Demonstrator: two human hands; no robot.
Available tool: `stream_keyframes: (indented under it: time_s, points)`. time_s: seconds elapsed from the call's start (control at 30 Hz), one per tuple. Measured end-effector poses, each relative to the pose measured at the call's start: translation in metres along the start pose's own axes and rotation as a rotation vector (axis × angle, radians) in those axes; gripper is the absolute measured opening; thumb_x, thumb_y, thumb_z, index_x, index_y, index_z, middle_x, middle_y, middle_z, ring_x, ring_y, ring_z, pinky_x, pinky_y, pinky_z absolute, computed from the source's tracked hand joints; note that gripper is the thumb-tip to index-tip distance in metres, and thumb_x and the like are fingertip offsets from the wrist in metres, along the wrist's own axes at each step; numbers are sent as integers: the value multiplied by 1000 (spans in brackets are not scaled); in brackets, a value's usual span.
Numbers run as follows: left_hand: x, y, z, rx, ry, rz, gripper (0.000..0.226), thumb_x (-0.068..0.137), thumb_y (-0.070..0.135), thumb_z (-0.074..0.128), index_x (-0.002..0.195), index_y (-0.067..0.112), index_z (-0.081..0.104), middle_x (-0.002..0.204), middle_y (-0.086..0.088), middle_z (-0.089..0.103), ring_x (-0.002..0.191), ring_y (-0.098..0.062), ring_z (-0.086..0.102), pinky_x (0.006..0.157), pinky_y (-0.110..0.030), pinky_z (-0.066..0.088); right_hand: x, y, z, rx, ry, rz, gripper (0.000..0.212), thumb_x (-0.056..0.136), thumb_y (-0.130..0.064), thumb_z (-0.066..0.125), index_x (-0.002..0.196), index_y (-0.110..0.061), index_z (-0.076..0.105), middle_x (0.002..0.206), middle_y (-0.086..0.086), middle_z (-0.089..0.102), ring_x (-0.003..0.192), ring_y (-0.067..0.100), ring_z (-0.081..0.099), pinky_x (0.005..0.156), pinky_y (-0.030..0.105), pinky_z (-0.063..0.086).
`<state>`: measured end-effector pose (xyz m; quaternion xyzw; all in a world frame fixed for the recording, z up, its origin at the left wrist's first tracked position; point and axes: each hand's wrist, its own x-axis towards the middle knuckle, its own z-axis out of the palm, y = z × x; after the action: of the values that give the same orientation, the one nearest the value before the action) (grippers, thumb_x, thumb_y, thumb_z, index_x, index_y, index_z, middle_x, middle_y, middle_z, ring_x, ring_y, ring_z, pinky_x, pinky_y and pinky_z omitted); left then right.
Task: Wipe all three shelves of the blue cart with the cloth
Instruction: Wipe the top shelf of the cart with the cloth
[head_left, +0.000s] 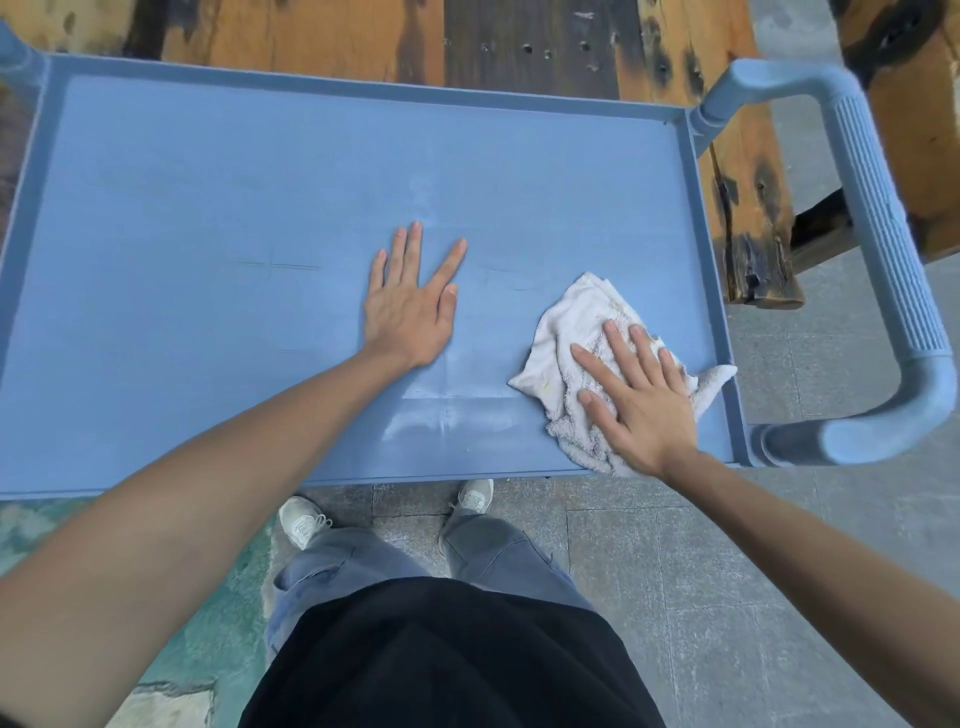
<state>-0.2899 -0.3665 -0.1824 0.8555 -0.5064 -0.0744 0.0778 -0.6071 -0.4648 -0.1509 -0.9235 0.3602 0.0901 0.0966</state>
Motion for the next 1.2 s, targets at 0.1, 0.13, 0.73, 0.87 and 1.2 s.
stream_keyframes:
  time_s: [0.1, 0.13, 0.73, 0.87, 1.2]
  points:
    - [-1, -1, 0, -8, 9, 5, 59, 102, 41, 21, 159, 40, 4, 168, -13, -1, 155, -28, -4, 125, -47, 3, 1, -26, 4, 26, -4, 63, 58, 101, -67, 12, 158, -55, 10, 172, -9, -11, 158, 17, -16, 128, 50, 0]
    - [0, -1, 0, -14, 12, 7, 60, 102, 40, 22, 159, 40, 3, 168, -13, -1, 155, -27, -3, 125, -46, 3, 2, -37, 5, 38, -2, 86, 60, 101, -67, 11, 159, -53, 10, 172, -7, -12, 157, 18, -18, 128, 50, -1]
    - [-63, -170, -47, -114, 5, 88, 65, 98, 42, 29, 153, 9, 36, 163, -11, 30, 153, -28, 20, 124, -48, 15, 16, -163, 24, 116, 73, 235, 63, 99, -67, 15, 160, -51, 11, 173, -7, -7, 159, 20, -12, 128, 48, 0]
    - [-89, -265, -74, -7, 96, -281, 68, 96, 44, 29, 151, 4, 35, 163, -22, 20, 153, -39, 11, 122, -51, 6, 17, -175, 22, 139, 67, 285, 64, 97, -68, 13, 159, -52, 12, 172, -10, -9, 158, 18, -13, 128, 46, -3]
    - [-85, -325, -117, -354, 122, -726, 80, 97, 66, 25, 161, 23, 4, 164, -14, 23, 144, -38, 35, 111, -55, 33, 24, -242, 30, 141, 61, 374, 67, 96, -68, 9, 161, -49, 9, 171, -7, -14, 158, 20, -15, 127, 48, -5]
